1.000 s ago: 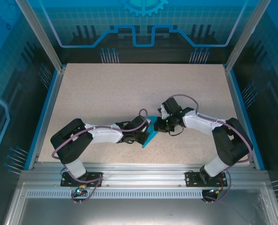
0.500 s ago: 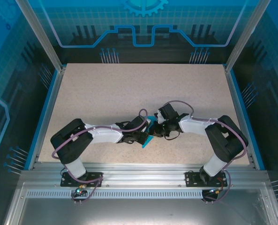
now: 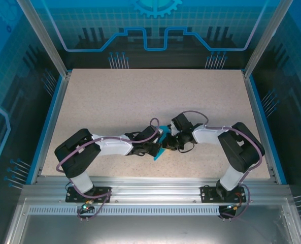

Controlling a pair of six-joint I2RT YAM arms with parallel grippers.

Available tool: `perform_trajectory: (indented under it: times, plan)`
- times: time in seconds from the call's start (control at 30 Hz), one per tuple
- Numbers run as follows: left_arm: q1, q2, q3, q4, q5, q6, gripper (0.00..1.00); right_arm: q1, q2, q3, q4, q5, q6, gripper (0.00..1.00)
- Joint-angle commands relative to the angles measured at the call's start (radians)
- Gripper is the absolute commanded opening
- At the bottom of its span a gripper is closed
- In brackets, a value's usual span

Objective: Fold a paper plane with a square sheet of paper (pick it up from the middle)
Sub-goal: Third fold the triangle at the center of the table.

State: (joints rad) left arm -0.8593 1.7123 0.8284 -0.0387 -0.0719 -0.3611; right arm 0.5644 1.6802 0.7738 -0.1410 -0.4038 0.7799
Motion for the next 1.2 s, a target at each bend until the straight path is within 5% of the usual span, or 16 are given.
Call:
perform_trajectory:
  times: [0.0, 0.43, 0.73, 0.9, 1.17]
  plan:
    - [0.008, -0.003, -0.027, -0.014, 0.019, -0.012, 0.06, -0.052, -0.068, -0.013, -0.004, -0.03, -0.025, 0.08]
    - [0.008, 0.003, -0.025, -0.016, 0.02, -0.015, 0.06, -0.106, 0.077, -0.027, 0.031, -0.011, -0.05, 0.07]
    - [0.008, -0.001, -0.028, -0.019, 0.021, -0.016, 0.06, -0.102, -0.07, -0.007, 0.001, -0.091, -0.061, 0.08]
    - [0.008, -0.004, -0.029, -0.009, 0.023, -0.022, 0.06, -0.09, -0.017, -0.005, 0.012, -0.103, -0.061, 0.08]
    - [0.007, -0.019, -0.028, -0.015, 0.025, -0.027, 0.08, -0.089, 0.087, 0.001, -0.021, -0.004, -0.077, 0.07]
